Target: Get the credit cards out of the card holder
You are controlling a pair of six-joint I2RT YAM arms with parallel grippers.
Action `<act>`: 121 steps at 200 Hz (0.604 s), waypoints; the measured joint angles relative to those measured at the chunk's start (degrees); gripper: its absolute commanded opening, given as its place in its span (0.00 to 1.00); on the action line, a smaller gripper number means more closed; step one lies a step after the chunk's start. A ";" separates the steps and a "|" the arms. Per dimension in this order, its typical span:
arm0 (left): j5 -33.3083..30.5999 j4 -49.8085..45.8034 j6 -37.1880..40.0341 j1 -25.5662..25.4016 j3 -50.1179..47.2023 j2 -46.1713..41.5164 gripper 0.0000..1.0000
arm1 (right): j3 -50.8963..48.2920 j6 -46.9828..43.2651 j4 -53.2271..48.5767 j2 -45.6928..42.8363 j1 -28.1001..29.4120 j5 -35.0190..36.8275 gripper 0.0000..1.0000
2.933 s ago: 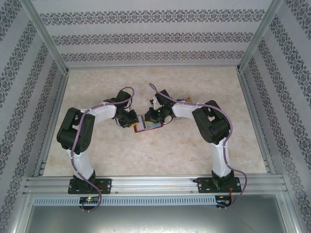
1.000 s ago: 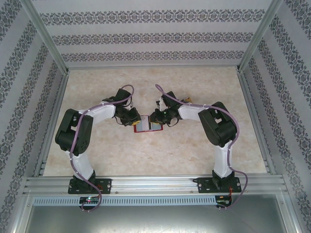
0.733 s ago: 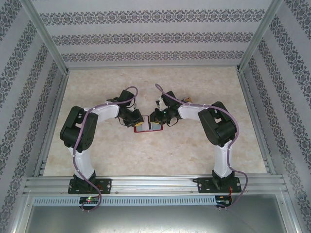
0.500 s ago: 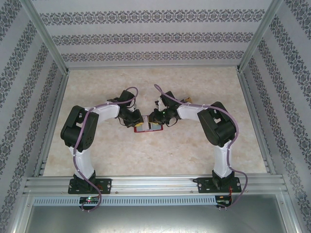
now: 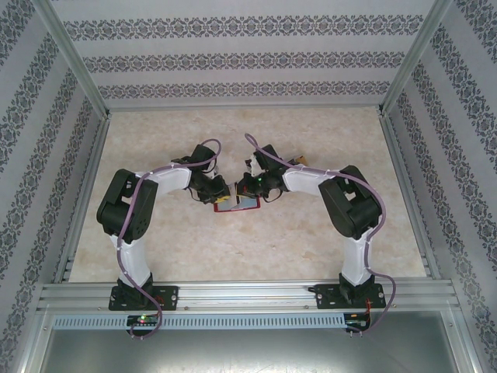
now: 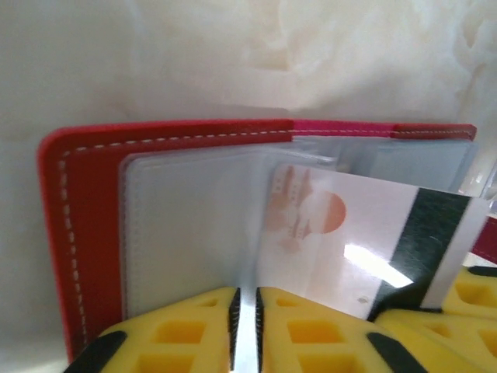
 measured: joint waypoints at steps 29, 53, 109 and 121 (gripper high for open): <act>-0.42 -0.83 1.84 0.00 1.18 -0.26 0.34 | -2.36 -1.03 -0.90 -4.13 -1.64 0.92 0.00; -0.98 -1.88 2.97 0.00 2.12 -1.51 0.41 | -3.93 -2.56 -2.08 -9.86 -4.07 1.20 0.00; -8.79 -5.90 4.42 0.44 3.08 -11.93 0.64 | -4.61 -10.71 -5.40 -23.17 -11.10 2.49 0.00; -11.65 -7.21 4.52 0.87 3.08 -14.08 0.72 | -4.61 -13.16 -7.43 -24.61 -12.72 3.89 0.00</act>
